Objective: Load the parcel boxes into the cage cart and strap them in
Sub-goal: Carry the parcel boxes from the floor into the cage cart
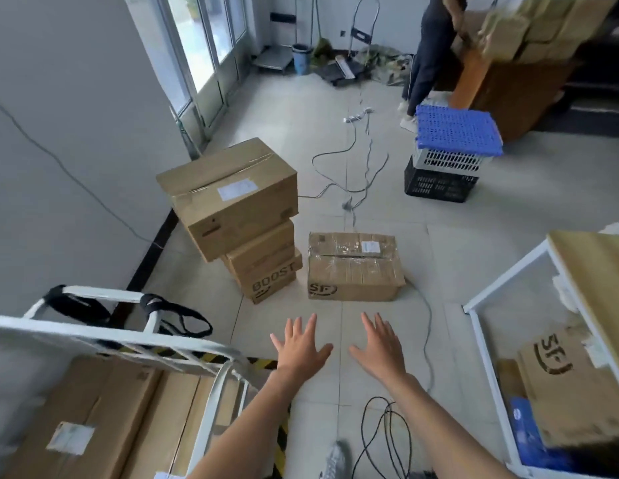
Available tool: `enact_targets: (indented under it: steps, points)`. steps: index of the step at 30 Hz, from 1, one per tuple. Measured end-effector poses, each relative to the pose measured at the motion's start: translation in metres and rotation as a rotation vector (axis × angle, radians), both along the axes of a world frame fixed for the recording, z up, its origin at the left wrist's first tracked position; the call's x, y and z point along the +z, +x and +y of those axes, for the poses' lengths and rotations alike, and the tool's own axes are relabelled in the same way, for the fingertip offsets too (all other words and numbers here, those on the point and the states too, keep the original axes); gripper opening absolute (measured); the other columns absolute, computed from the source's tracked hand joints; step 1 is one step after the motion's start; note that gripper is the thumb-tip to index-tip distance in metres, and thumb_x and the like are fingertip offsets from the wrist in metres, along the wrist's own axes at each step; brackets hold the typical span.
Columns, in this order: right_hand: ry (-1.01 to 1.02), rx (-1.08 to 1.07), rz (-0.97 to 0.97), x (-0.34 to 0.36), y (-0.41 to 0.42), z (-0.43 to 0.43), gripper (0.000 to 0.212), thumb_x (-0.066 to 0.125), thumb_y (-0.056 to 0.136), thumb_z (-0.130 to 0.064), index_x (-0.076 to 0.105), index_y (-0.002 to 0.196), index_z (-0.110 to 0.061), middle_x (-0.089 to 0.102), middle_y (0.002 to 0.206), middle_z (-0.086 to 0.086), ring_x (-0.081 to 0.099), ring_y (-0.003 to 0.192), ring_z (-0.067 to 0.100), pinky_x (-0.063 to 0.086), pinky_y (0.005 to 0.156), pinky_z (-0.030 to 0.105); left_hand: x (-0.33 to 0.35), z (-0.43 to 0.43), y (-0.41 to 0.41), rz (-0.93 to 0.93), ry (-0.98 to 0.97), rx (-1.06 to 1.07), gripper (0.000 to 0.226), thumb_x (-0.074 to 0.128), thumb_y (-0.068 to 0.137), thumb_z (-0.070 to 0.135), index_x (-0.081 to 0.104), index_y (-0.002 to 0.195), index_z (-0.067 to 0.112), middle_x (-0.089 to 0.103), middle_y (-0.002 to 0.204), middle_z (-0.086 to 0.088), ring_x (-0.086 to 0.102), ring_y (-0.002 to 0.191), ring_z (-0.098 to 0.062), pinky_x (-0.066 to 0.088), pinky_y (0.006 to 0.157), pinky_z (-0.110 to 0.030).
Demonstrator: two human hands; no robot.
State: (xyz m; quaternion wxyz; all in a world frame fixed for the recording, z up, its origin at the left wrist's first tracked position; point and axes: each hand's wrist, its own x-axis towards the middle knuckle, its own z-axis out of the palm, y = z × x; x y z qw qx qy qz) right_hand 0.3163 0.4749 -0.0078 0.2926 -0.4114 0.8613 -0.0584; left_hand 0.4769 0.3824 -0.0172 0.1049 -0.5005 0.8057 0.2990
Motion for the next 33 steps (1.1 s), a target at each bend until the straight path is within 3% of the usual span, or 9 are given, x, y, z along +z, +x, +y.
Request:
enact_targets:
  steps: [7, 17, 26, 33]
  points:
    - [0.017, -0.058, -0.031, -0.020, -0.106, -0.069, 0.086, 0.054, 0.090, -0.050, 0.010, 0.160, -0.027, 0.004, 0.169, 0.005, 0.004, 0.154, 0.029, 0.014, 0.123, 0.048, -0.018, -0.066, -0.113, -0.005, 0.051, -0.062, 0.081, 0.045, 0.097, 0.060, 0.005, 0.160, 0.030, 0.008, 0.168, -0.006, -0.003, 0.155, -0.028, -0.003, 0.116, -0.068]
    - [0.091, -0.072, -0.050, -0.093, -0.246, -0.223, 0.086, 0.056, 0.089, -0.053, 0.015, 0.159, -0.026, 0.012, 0.168, 0.006, 0.011, 0.153, 0.027, 0.020, 0.121, 0.046, -0.101, -0.213, -0.264, -0.029, 0.198, -0.059, 0.079, 0.044, 0.097, 0.058, 0.007, 0.160, 0.028, 0.007, 0.168, -0.008, -0.002, 0.155, -0.028, -0.001, 0.116, -0.069]
    - [0.225, -0.123, -0.223, -0.211, -0.335, -0.307, 0.080, 0.052, 0.093, -0.049, 0.012, 0.159, -0.031, 0.009, 0.168, 0.002, 0.010, 0.153, 0.026, 0.019, 0.121, 0.046, -0.206, -0.314, -0.357, -0.130, 0.338, 0.034, 0.076, 0.047, 0.097, 0.054, 0.013, 0.159, 0.026, 0.016, 0.166, -0.008, 0.006, 0.154, -0.027, 0.006, 0.117, -0.068]
    - [0.302, -0.176, -0.300, -0.348, -0.385, -0.333, 0.079, 0.057, 0.094, -0.041, 0.017, 0.159, -0.023, 0.015, 0.167, 0.003, 0.014, 0.153, 0.023, 0.024, 0.120, 0.046, -0.351, -0.356, -0.381, -0.222, 0.386, 0.096, 0.074, 0.043, 0.098, 0.057, 0.017, 0.159, 0.024, 0.018, 0.166, -0.008, 0.009, 0.154, -0.027, 0.008, 0.117, -0.067]
